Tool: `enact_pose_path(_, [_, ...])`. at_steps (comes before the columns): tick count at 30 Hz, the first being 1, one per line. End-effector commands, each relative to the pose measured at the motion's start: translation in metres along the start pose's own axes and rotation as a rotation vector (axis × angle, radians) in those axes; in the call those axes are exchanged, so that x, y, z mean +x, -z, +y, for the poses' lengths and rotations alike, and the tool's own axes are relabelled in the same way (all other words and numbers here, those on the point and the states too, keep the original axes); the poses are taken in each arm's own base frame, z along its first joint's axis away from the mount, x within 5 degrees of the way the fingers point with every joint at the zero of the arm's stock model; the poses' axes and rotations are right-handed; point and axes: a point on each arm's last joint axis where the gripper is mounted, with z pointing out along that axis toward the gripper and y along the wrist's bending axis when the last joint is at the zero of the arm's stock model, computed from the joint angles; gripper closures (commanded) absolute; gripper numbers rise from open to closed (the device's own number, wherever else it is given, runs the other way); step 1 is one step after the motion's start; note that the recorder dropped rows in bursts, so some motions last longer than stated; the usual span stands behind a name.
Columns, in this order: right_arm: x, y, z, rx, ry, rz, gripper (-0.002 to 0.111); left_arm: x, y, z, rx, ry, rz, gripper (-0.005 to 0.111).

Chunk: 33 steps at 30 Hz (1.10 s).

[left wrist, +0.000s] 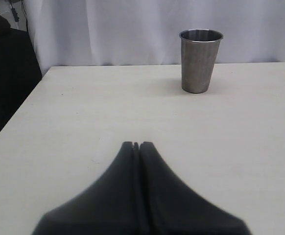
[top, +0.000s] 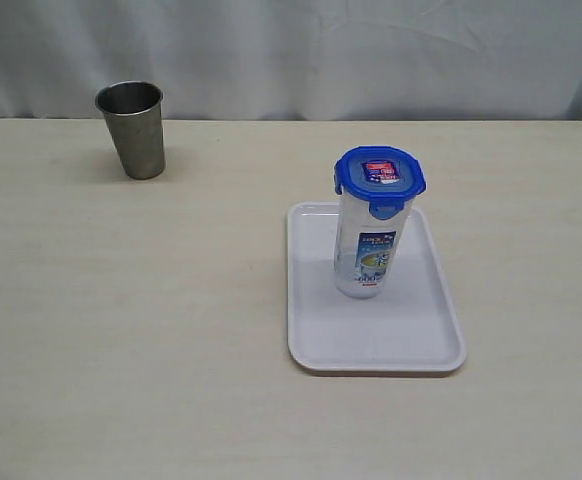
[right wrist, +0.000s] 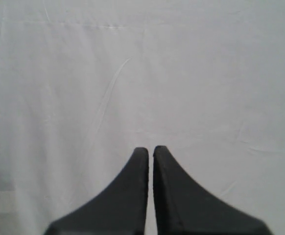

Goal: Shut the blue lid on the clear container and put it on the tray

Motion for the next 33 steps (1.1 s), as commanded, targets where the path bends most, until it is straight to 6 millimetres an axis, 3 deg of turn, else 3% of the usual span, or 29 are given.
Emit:
enact_pose_path(1, [0.001,0.026,-0.006,0.055,0.031,-0.133,0.104,0.0,0.0,0.0,-0.002,0.009,-0.005,0.107])
enact_pose_path(8, [0.015,0.059,-0.002,0.015,0.22,-0.244,0.104,0.0,0.0,0.0,-0.002,0.009,-0.005,0.107])
enact_pose_path(15, [0.046,0.054,-0.006,0.074,0.264,-0.145,0.104,0.0,0.0,0.0,-0.002,0.009,-0.008,0.107])
enact_pose_path(21, [0.087,0.051,-0.014,0.129,0.275,-0.023,0.104,0.0,0.0,0.0,-0.002,0.009,-0.008,0.107])
enact_pose_path(28, [0.15,0.056,-0.023,0.132,0.269,0.166,0.104,0.0,0.0,0.0,-0.002,0.009,-0.008,0.107])
enact_pose_path(30, [0.155,0.057,-0.024,0.136,0.249,0.18,0.104,0.0,0.0,0.0,-0.002,0.009,-0.008,0.107])
enact_pose_path(33, [0.169,0.061,-0.027,0.156,0.218,0.337,0.104,0.0,0.0,0.0,-0.002,0.009,-0.008,0.107])
